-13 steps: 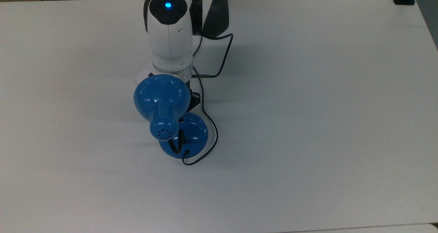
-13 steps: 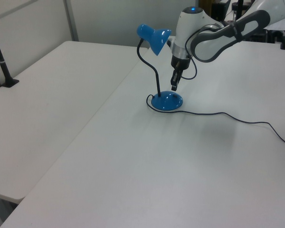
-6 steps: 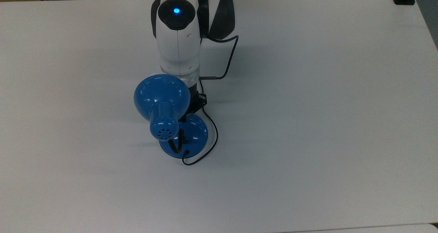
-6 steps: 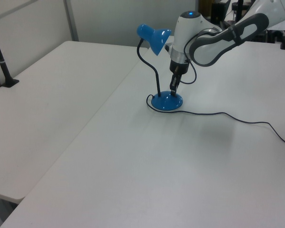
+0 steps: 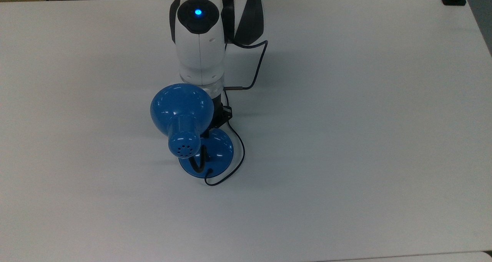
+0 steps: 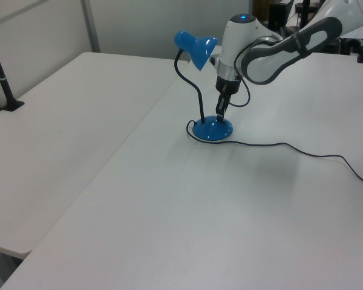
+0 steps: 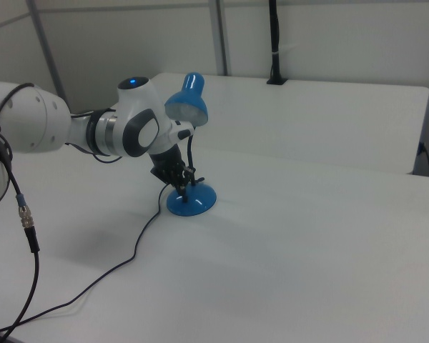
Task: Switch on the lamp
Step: 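Press down on the switch on the blue lamp base with the closed gripper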
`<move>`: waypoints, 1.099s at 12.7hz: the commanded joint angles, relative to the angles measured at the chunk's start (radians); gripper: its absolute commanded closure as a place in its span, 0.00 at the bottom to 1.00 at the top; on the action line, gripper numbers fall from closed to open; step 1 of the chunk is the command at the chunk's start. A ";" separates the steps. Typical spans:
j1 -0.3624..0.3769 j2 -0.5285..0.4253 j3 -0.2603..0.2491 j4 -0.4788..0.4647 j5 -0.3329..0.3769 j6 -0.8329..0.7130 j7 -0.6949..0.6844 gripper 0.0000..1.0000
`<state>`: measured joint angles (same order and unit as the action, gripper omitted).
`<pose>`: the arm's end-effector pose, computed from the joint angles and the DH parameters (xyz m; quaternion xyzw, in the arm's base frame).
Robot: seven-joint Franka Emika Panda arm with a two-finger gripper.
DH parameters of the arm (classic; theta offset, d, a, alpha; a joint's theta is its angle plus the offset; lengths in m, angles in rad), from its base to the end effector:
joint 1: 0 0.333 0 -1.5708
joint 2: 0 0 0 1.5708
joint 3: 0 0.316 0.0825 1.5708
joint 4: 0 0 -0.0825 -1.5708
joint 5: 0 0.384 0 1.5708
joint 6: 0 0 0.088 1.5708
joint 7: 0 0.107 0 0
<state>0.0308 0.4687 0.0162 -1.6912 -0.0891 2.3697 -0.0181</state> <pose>0.6892 0.0301 0.3466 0.9922 0.0596 0.1051 0.0292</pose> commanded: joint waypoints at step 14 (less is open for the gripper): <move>-0.006 -0.007 -0.007 0.002 0.002 0.026 -0.003 1.00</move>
<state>0.0249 0.4873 0.0139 -1.6815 -0.0892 2.4367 -0.0179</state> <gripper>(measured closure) 0.991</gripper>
